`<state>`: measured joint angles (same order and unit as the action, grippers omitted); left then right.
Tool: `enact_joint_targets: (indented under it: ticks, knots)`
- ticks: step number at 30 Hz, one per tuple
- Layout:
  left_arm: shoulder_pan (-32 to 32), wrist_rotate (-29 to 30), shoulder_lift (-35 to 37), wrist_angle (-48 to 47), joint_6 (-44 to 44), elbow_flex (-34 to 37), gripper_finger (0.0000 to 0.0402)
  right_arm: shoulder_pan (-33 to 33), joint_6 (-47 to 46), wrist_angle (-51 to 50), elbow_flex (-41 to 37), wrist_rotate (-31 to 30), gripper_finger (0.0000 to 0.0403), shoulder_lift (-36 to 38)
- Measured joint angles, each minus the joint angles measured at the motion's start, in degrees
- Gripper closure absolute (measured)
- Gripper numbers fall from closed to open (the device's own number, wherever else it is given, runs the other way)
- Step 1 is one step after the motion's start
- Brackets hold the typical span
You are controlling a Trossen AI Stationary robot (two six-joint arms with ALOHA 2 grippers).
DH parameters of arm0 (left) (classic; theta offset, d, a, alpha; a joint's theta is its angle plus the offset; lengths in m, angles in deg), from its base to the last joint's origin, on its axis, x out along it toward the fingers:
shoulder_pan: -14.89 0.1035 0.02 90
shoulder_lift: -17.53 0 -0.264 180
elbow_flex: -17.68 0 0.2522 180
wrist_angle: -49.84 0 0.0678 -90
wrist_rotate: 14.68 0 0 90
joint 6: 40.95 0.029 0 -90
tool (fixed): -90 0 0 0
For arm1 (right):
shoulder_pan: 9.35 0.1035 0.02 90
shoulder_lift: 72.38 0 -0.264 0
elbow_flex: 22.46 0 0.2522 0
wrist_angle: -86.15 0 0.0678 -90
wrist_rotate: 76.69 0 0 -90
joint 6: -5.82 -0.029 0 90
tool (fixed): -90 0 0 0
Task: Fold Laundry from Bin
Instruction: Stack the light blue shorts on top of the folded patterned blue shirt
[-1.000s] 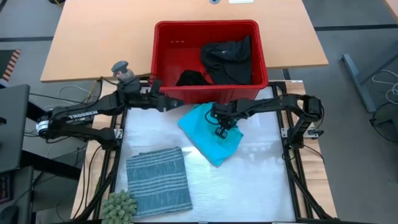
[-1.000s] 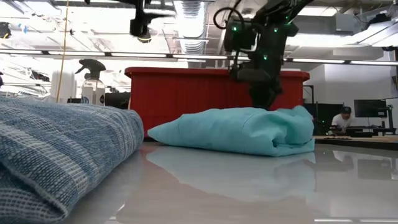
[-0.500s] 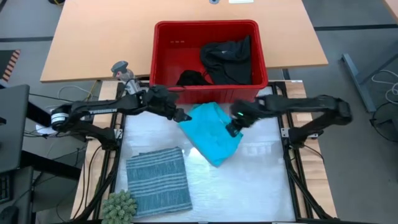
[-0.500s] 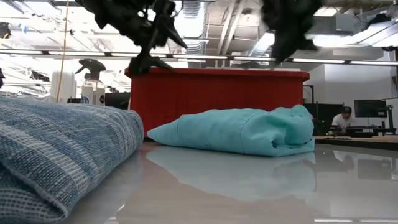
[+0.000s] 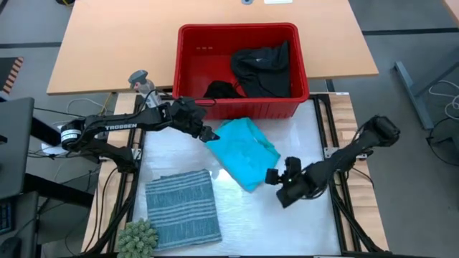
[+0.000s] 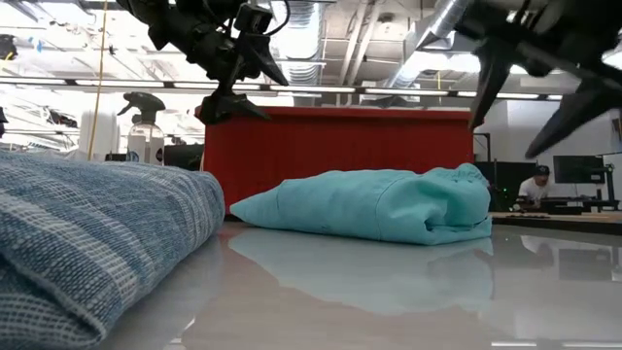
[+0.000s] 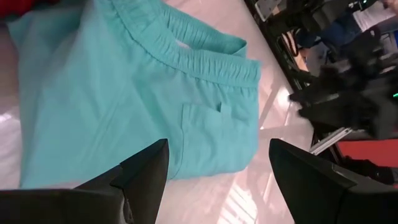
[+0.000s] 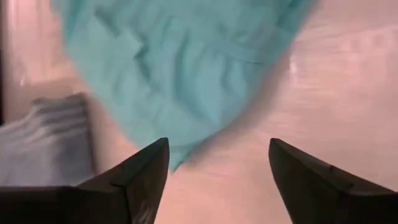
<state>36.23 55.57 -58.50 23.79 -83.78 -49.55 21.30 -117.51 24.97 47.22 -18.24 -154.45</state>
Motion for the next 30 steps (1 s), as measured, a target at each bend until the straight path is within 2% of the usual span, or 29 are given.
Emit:
enact_joint_targets:
  ticks: [3,8,14,19,24,30]
  knots:
    - [0.00,0.07,0.00,0.37,-0.17,0.00,0.0136,-0.65,-3.71,0.42,0.04,-1.97,0.0091,-3.75]
    - [0.00,0.07,0.00,0.19,-0.31,0.00,0.0136,-4.15,-2.60,6.81,0.06,-1.96,0.0087,-8.82]
    - [0.02,2.90,0.00,0.07,-0.46,0.00,0.0136,-8.20,-2.38,12.31,0.04,2.09,0.0087,-14.05]
    - [0.03,4.54,-1.17,-0.22,-0.92,-0.07,0.0136,-9.50,-2.83,15.98,0.06,3.07,0.0087,-16.54]
    - [0.22,3.93,-3.98,0.15,-0.67,0.00,0.0136,-8.67,-1.59,16.97,0.09,5.93,0.0087,-15.05]
    - [0.40,2.47,-7.52,5.50,-2.36,-0.02,0.0136,-4.46,-4.03,15.15,0.17,3.36,0.0087,-9.20]
